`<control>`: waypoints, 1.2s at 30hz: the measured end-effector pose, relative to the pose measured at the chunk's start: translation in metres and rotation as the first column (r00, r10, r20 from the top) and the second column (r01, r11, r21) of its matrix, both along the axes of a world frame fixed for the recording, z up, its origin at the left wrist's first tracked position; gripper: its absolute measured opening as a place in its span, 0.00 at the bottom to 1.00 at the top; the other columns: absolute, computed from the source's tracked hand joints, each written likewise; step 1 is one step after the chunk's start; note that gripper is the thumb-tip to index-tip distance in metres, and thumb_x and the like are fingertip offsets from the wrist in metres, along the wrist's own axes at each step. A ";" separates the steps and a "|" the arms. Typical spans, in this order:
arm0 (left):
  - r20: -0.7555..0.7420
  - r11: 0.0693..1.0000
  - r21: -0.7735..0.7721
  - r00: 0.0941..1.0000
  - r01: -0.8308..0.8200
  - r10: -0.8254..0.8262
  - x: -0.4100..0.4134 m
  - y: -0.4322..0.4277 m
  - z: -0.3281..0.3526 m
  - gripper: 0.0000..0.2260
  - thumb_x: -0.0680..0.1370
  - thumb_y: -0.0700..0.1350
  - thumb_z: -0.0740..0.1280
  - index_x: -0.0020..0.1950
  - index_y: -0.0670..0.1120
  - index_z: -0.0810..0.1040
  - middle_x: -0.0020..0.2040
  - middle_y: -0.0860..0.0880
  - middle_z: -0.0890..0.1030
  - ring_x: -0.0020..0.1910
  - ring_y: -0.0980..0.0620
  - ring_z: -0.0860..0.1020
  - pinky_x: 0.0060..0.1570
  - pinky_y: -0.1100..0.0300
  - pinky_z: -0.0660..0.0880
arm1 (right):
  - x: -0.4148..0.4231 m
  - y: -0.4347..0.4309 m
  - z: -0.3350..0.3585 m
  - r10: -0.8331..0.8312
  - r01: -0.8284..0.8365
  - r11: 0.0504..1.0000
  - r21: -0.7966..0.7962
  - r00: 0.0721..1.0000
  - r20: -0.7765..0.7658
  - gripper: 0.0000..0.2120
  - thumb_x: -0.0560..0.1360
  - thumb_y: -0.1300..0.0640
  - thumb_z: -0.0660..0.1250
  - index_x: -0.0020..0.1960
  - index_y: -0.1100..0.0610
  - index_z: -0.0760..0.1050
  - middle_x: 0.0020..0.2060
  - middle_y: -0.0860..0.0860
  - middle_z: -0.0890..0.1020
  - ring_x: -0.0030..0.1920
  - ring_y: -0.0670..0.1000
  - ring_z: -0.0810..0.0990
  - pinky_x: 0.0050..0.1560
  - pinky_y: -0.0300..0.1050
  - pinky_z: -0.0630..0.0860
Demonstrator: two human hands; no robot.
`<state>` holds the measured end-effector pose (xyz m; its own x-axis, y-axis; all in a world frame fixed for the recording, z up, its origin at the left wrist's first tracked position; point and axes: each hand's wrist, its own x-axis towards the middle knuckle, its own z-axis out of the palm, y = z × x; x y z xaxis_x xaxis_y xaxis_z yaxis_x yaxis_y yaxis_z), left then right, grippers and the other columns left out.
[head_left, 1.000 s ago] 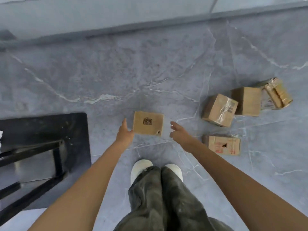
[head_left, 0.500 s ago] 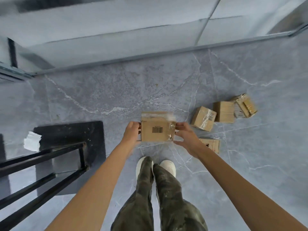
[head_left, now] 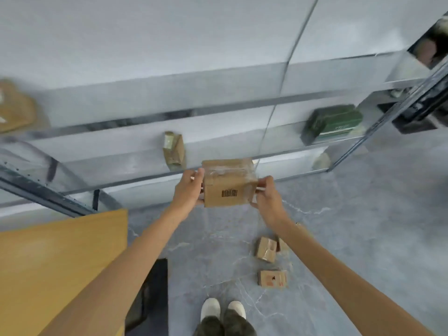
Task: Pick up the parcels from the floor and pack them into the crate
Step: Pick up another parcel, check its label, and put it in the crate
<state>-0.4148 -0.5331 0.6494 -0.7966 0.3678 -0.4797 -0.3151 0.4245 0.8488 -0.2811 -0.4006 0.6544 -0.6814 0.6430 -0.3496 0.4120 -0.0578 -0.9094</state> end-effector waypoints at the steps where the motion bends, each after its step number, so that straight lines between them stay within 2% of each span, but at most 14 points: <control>1: -0.012 0.999 0.047 1.000 -0.006 0.006 0.005 -0.004 0.027 0.13 0.78 0.58 0.60 0.54 0.49 0.71 0.54 0.45 0.79 0.50 0.46 0.80 0.48 0.46 0.80 | 0.002 -0.001 0.025 0.007 -0.006 1.000 0.031 1.000 -0.028 0.12 0.74 0.69 0.53 0.44 0.52 0.64 0.43 0.50 0.75 0.49 0.55 0.75 0.55 0.67 0.74; 3: -0.044 0.989 0.145 0.999 -0.004 0.011 0.015 -0.013 0.075 0.11 0.79 0.54 0.63 0.56 0.48 0.71 0.55 0.45 0.78 0.51 0.48 0.79 0.46 0.51 0.80 | 0.006 -0.003 0.072 -0.031 0.037 0.998 0.058 0.994 -0.101 0.11 0.73 0.68 0.53 0.43 0.53 0.65 0.41 0.51 0.74 0.45 0.54 0.73 0.55 0.68 0.74; 7: -0.151 0.948 0.319 0.988 0.006 0.045 0.040 -0.040 0.141 0.12 0.78 0.44 0.66 0.61 0.46 0.74 0.51 0.47 0.78 0.48 0.52 0.79 0.49 0.56 0.79 | 0.008 -0.008 0.146 -0.156 0.151 0.988 -0.042 0.947 -0.282 0.10 0.76 0.67 0.52 0.40 0.58 0.68 0.41 0.53 0.75 0.47 0.52 0.74 0.49 0.51 0.77; 10: -0.224 0.925 0.378 0.974 0.046 0.043 0.048 -0.060 0.173 0.15 0.77 0.41 0.68 0.63 0.46 0.74 0.55 0.47 0.80 0.54 0.50 0.79 0.52 0.54 0.77 | 0.006 -0.014 0.179 -0.205 0.174 0.977 -0.125 0.928 -0.309 0.12 0.81 0.52 0.56 0.43 0.58 0.70 0.41 0.52 0.77 0.46 0.51 0.77 0.48 0.53 0.77; 12: -0.301 0.914 0.396 0.953 0.091 0.036 0.050 -0.068 0.193 0.21 0.70 0.48 0.71 0.62 0.47 0.75 0.58 0.48 0.81 0.57 0.51 0.79 0.56 0.52 0.77 | 0.000 -0.018 0.196 -0.185 0.148 0.979 -0.142 0.935 -0.301 0.16 0.78 0.44 0.60 0.46 0.58 0.71 0.43 0.54 0.77 0.45 0.51 0.78 0.50 0.58 0.78; 14: -0.336 0.904 0.416 0.940 0.098 0.053 0.048 -0.072 0.208 0.22 0.67 0.48 0.70 0.61 0.49 0.76 0.59 0.48 0.80 0.59 0.52 0.78 0.58 0.51 0.76 | -0.005 -0.022 0.212 -0.162 0.124 0.982 -0.140 0.939 -0.304 0.18 0.76 0.42 0.64 0.48 0.57 0.70 0.45 0.55 0.77 0.45 0.52 0.78 0.52 0.59 0.78; 16: -0.345 0.902 0.424 0.935 0.078 0.081 0.047 -0.072 0.220 0.16 0.74 0.36 0.66 0.60 0.49 0.76 0.59 0.47 0.80 0.60 0.51 0.78 0.59 0.49 0.75 | -0.007 -0.026 0.226 -0.137 0.091 0.984 -0.151 0.932 -0.335 0.14 0.75 0.46 0.67 0.48 0.57 0.69 0.46 0.55 0.76 0.46 0.51 0.77 0.50 0.56 0.78; 19: -0.215 0.867 0.499 0.971 0.017 0.105 0.045 -0.075 0.236 0.20 0.75 0.27 0.56 0.58 0.45 0.78 0.56 0.46 0.81 0.60 0.47 0.77 0.58 0.48 0.75 | -0.004 -0.028 0.242 -0.111 0.052 0.987 -0.154 0.909 -0.402 0.10 0.76 0.53 0.67 0.43 0.54 0.67 0.45 0.56 0.72 0.45 0.51 0.74 0.42 0.51 0.73; 24: -0.009 0.800 0.595 0.995 -0.076 0.102 0.044 -0.082 0.254 0.06 0.79 0.45 0.64 0.50 0.43 0.75 0.53 0.44 0.81 0.59 0.44 0.77 0.53 0.44 0.77 | 0.009 -0.026 0.252 -0.052 -0.026 0.989 -0.148 0.865 -0.499 0.08 0.77 0.65 0.63 0.42 0.54 0.67 0.42 0.53 0.73 0.45 0.50 0.74 0.38 0.46 0.71; 26: 0.056 0.839 0.541 0.998 -0.065 0.041 0.046 -0.083 0.257 0.13 0.74 0.50 0.68 0.50 0.42 0.71 0.52 0.44 0.79 0.55 0.45 0.77 0.46 0.44 0.79 | 0.014 -0.027 0.252 -0.027 -0.052 0.989 -0.138 0.857 -0.515 0.11 0.77 0.68 0.60 0.41 0.54 0.66 0.43 0.53 0.76 0.47 0.51 0.77 0.38 0.45 0.70; 29: 0.213 0.861 0.508 0.973 -0.034 -0.087 0.049 -0.091 0.258 0.30 0.65 0.50 0.74 0.62 0.41 0.68 0.57 0.39 0.79 0.54 0.41 0.79 0.48 0.39 0.78 | 0.020 -0.026 0.250 0.076 -0.158 0.982 -0.105 0.834 -0.547 0.09 0.73 0.65 0.64 0.41 0.54 0.67 0.47 0.53 0.80 0.52 0.53 0.79 0.40 0.47 0.70; 32: 0.235 0.815 0.580 0.960 -0.012 -0.153 0.052 -0.098 0.248 0.32 0.66 0.47 0.74 0.67 0.46 0.65 0.53 0.38 0.82 0.51 0.38 0.80 0.43 0.39 0.79 | 0.027 -0.027 0.250 0.083 -0.184 0.976 -0.116 0.807 -0.585 0.19 0.66 0.58 0.70 0.55 0.51 0.71 0.53 0.52 0.78 0.55 0.53 0.78 0.47 0.49 0.74; 34: 0.204 0.784 0.620 0.970 -0.021 -0.135 0.058 -0.097 0.243 0.26 0.70 0.44 0.71 0.65 0.51 0.65 0.51 0.39 0.82 0.47 0.39 0.80 0.38 0.43 0.79 | 0.030 -0.031 0.246 -0.009 -0.104 0.984 -0.146 0.785 -0.619 0.29 0.70 0.57 0.71 0.67 0.47 0.64 0.59 0.54 0.75 0.57 0.51 0.77 0.52 0.49 0.76; 36: 0.186 0.757 0.651 0.979 -0.059 -0.083 0.066 -0.094 0.241 0.21 0.73 0.42 0.69 0.62 0.53 0.67 0.50 0.40 0.81 0.47 0.41 0.81 0.39 0.43 0.80 | 0.034 -0.041 0.241 -0.038 -0.053 0.990 -0.134 0.797 -0.603 0.32 0.73 0.51 0.70 0.71 0.43 0.58 0.65 0.56 0.71 0.62 0.52 0.73 0.62 0.57 0.73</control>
